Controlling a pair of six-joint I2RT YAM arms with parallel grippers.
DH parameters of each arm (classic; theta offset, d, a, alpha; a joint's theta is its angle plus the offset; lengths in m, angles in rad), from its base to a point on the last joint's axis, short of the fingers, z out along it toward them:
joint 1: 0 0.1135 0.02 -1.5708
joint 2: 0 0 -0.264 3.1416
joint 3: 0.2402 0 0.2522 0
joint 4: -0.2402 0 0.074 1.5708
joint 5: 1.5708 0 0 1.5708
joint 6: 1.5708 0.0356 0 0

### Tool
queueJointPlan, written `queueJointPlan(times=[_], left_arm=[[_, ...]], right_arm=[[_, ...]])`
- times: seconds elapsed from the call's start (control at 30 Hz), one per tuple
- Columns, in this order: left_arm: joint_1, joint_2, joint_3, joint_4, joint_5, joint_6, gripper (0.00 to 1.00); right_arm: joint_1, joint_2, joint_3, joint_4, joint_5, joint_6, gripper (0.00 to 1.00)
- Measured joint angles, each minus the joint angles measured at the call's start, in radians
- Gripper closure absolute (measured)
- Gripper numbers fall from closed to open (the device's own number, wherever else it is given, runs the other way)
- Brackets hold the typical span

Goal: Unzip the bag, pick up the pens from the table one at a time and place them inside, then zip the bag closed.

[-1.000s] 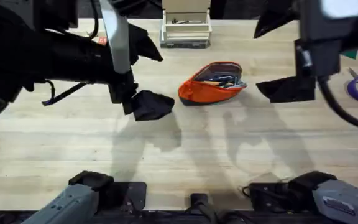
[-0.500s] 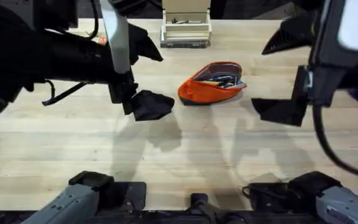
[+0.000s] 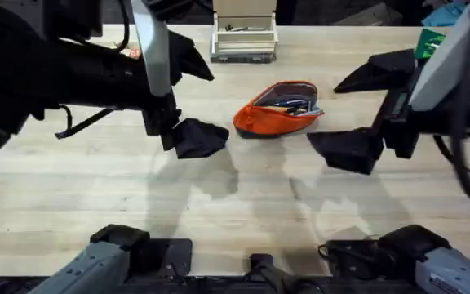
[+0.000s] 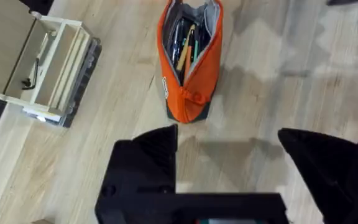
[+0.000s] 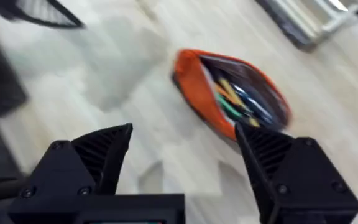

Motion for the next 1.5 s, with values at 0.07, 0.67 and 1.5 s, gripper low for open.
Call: queueJointPlan(times=[0.07, 0.67, 1.5], left_arm=[[0.000, 0.000, 0.000, 0.000, 0.000, 0.000, 0.008], [0.000, 0.121, 0.000, -0.006, -0.004, 0.114, 0.006], [0.216, 0.372, 0.000, -0.059, 0.212, 0.439, 0.007]], right_arm=[[0.000, 0.000, 0.000, 0.000, -0.063, 0.027, 0.003], [0.000, 0.000, 0.000, -0.009, -0.202, 0.077, 0.004], [0.000, 0.000, 0.000, -0.007, -0.203, 0.251, 0.004]])
